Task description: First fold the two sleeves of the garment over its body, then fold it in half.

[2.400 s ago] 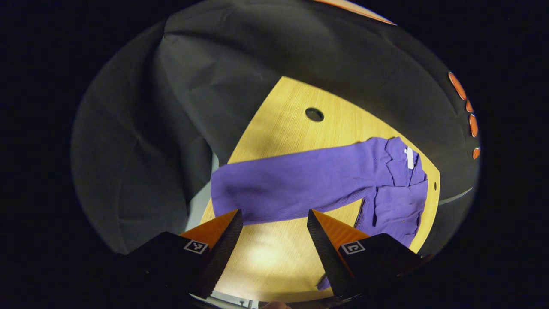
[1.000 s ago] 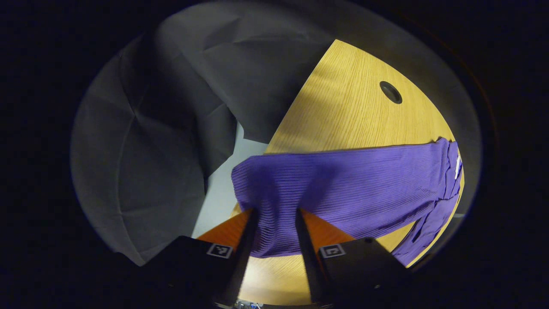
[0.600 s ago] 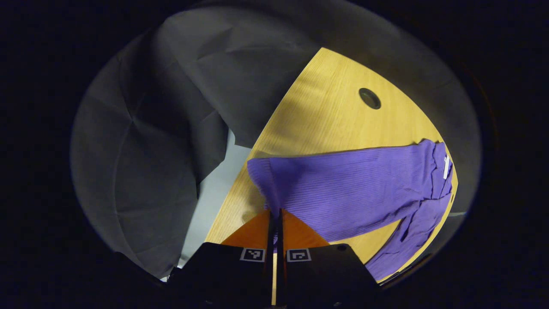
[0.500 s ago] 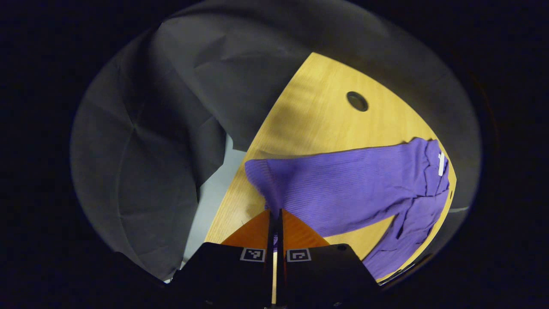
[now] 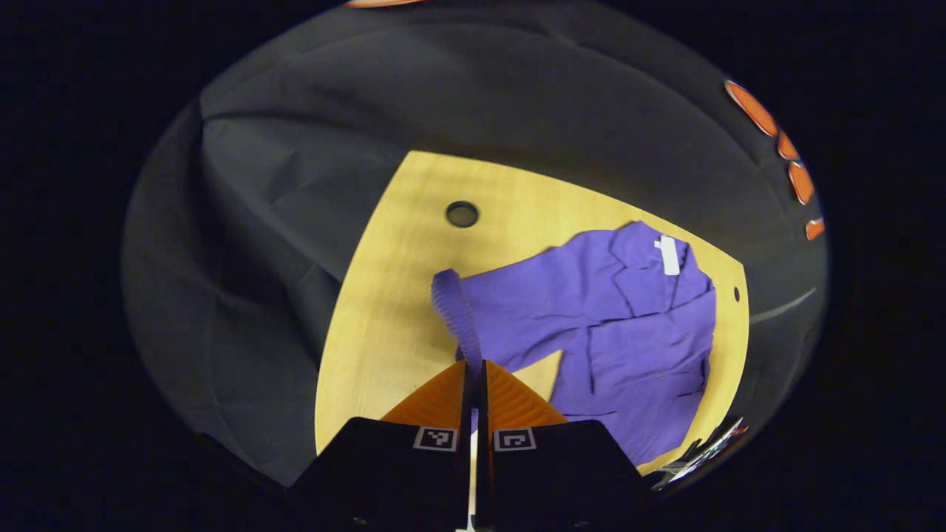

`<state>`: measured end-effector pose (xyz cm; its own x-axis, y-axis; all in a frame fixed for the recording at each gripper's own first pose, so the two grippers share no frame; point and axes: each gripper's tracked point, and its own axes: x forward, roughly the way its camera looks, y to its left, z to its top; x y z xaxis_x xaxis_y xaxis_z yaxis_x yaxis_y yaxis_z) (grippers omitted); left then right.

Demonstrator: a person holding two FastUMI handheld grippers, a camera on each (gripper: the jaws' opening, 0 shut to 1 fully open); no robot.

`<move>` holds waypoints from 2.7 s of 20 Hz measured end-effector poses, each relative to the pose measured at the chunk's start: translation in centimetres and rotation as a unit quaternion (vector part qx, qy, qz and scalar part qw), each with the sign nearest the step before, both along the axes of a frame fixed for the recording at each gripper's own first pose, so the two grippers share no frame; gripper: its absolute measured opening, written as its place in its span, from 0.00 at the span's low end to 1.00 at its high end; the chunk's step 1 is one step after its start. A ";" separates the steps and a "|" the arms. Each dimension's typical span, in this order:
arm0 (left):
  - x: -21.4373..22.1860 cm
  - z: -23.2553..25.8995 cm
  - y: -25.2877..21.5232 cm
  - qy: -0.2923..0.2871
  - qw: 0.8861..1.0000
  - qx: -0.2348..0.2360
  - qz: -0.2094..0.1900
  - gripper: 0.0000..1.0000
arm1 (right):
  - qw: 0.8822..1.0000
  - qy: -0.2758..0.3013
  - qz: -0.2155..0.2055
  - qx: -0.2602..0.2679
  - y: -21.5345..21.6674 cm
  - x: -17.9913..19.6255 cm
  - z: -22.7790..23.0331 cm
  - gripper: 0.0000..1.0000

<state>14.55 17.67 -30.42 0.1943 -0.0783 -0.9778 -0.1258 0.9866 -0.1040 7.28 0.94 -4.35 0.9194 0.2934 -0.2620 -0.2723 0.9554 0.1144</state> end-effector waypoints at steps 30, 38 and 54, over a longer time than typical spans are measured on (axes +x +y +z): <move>9.3 1.9 -46.2 -0.068 0.958 -0.077 -0.269 0.20 | 0.995 0.084 -0.023 0.045 -9.9 2.3 -11.4 0.95; 6.3 5.9 -41.1 -0.133 0.953 -0.076 -0.262 0.56 | 0.994 0.106 0.006 0.024 -7.0 1.4 -12.9 0.95; -10.9 4.8 -18.5 -0.169 0.970 0.091 -0.153 0.97 | 0.958 0.262 0.094 -0.069 1.4 -8.1 -22.8 0.96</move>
<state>3.62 -0.78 -25.64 0.5005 -0.0155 -0.8656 0.1864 0.9783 0.0903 -0.83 2.34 -27.16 0.5856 0.3705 -0.7209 -0.3809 0.9109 0.1588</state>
